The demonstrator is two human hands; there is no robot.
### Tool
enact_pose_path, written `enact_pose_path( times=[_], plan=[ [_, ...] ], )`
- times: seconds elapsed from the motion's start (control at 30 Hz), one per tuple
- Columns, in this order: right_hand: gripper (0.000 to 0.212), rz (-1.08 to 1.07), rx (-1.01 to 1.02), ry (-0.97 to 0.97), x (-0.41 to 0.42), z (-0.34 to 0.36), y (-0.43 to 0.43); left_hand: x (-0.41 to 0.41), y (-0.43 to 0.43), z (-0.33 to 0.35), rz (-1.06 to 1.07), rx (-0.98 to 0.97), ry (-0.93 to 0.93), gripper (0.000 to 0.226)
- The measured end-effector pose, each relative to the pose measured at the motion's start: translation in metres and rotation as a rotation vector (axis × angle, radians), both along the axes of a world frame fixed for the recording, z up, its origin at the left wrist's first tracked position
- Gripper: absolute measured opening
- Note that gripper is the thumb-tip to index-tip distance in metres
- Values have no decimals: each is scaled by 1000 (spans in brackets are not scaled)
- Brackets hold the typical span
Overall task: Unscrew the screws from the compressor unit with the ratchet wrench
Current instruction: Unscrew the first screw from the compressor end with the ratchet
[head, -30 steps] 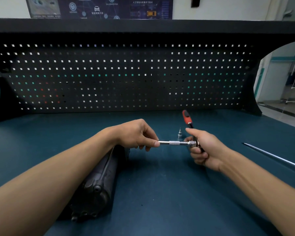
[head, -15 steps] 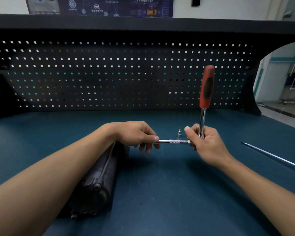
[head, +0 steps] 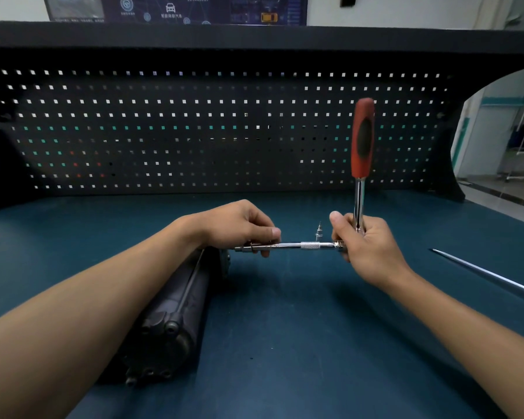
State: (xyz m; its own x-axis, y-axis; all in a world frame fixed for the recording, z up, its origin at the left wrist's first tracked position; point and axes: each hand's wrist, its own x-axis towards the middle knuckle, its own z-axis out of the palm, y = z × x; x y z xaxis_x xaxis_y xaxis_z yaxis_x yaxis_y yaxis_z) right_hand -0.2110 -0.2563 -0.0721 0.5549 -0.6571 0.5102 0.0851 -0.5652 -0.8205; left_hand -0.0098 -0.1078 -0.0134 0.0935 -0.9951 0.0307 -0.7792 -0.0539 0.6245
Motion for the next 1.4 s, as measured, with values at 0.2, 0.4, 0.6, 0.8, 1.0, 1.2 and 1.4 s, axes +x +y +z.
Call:
enact_pose_path(
  times=[0.2, 0.4, 0.6, 0.8, 1.0, 1.2, 1.4],
  plan=[
    [50, 14, 239, 30, 5, 3, 0, 0, 3, 5, -2, 153, -106, 39],
    [48, 44, 373, 23, 6, 4, 0, -2, 3, 14, 9, 317, -114, 52],
    [40, 47, 279, -58, 6, -2, 0, 1, 2, 13, 27, 290, -102, 59],
    [42, 64, 72, -127, 5, -7, -1, 5, 2, 9, -34, 269, -117, 33],
    [57, 32, 195, -30, 7, 0, 0, 10, 2, 4, -47, 173, -30, 26],
    [55, 28, 599, 137, 8, 5, -1, 13, -1, 2, -34, 143, -69, 21],
    [50, 275, 922, 187, 1, 11, -5, 16, -3, 1, -42, 134, -36, 19]
  ],
)
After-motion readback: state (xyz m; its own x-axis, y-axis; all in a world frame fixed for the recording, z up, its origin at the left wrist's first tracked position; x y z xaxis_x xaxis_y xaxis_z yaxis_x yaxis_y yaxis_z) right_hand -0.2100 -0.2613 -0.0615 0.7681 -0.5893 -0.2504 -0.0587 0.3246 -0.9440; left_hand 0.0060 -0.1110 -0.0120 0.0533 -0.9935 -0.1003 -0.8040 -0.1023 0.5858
